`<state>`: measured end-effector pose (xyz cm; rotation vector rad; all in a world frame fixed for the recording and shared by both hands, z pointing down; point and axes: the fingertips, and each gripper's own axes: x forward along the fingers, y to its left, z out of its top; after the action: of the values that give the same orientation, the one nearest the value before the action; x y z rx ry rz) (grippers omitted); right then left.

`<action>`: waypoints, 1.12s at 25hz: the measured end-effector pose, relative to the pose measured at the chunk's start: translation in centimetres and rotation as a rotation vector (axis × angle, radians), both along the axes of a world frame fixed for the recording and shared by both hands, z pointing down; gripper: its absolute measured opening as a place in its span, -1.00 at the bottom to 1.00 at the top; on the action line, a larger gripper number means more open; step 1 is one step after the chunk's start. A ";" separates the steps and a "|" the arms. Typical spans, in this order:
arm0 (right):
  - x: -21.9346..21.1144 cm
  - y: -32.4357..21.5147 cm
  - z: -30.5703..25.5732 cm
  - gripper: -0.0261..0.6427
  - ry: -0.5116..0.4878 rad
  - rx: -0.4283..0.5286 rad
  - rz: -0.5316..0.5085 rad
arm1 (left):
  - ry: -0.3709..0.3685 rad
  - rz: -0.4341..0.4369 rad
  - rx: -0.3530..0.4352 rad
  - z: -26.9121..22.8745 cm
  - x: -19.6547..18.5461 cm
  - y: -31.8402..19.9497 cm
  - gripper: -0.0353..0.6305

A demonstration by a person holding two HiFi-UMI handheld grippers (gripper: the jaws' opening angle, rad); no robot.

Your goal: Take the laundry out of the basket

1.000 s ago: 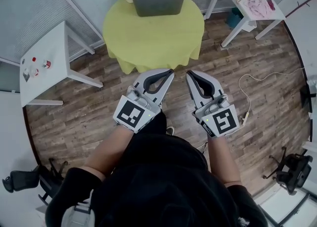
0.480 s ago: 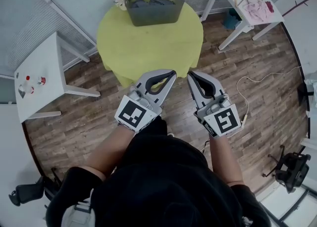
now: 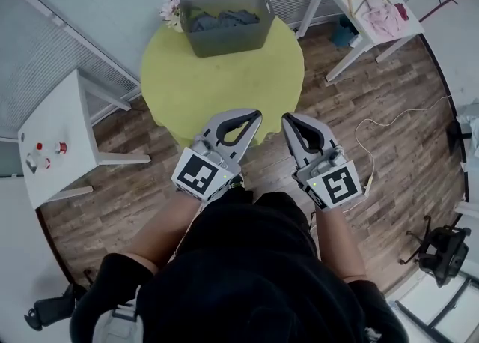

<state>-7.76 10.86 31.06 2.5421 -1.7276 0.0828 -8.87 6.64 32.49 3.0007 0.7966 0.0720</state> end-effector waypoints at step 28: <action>22.0 6.3 1.0 -0.85 -0.011 0.009 -0.201 | -0.054 -0.187 0.026 1.1 21.6 7.8 -0.86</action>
<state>14.20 17.14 32.02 2.3617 -1.9804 0.0785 12.77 14.48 33.61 3.0666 0.5115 0.1578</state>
